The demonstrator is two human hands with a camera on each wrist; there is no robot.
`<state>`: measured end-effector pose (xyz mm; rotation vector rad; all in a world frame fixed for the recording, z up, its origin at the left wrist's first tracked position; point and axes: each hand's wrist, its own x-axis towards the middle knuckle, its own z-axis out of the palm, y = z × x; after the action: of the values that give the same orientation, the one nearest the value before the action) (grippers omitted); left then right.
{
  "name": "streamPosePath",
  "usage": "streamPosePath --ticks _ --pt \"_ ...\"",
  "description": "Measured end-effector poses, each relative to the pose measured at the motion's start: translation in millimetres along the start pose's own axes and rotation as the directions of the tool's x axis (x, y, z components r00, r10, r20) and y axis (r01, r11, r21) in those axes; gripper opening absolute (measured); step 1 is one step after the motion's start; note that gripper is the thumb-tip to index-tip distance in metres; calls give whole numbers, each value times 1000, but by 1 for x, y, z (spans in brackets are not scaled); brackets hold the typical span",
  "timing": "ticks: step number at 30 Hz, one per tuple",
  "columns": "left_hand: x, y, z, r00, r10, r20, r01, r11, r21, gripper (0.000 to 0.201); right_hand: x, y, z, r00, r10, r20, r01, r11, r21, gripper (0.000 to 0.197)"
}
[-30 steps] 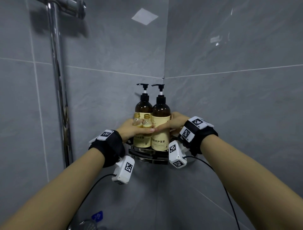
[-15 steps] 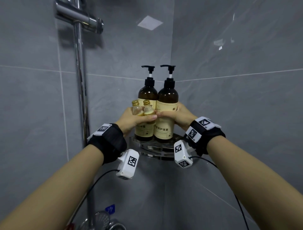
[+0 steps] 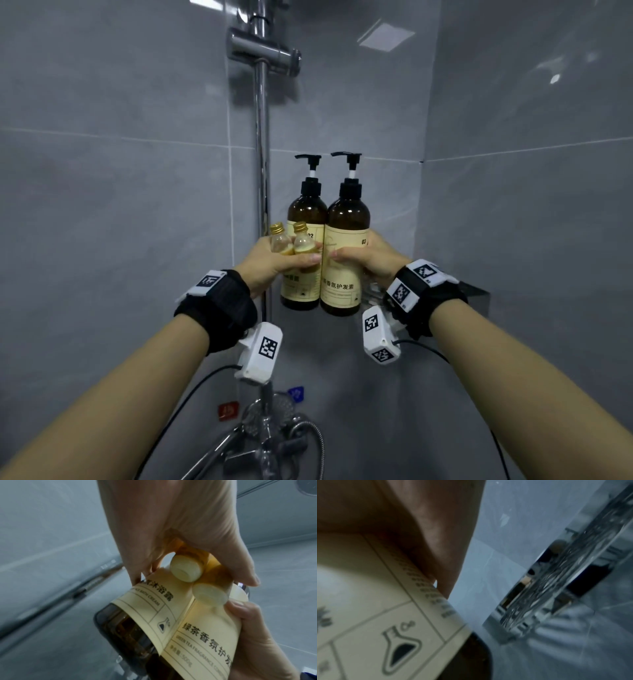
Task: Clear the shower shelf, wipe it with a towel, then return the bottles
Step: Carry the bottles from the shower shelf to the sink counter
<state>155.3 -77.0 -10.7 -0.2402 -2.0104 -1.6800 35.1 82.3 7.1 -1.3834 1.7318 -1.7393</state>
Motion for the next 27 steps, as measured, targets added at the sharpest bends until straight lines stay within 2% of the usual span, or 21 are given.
streamPosePath --ticks 5,11,15,18,27 --pt "-53 16 -10 992 -23 -121 34 996 86 44 -9 1 40 992 -23 124 14 997 78 30" --pt "-132 40 2 949 -31 -314 82 985 152 40 -35 -3 83 961 -32 276 -6 990 138 44" --pt "-192 52 17 903 -41 -428 128 976 176 42 -65 -2 116 925 -33 377 -43 980 192 41" --pt "-241 61 27 853 -61 -518 185 964 191 42 -91 -4 144 874 -35 485 -78 975 210 35" --pt "-369 104 54 715 -86 -694 345 907 242 38 -167 -21 231 742 -68 667 -153 952 267 46"
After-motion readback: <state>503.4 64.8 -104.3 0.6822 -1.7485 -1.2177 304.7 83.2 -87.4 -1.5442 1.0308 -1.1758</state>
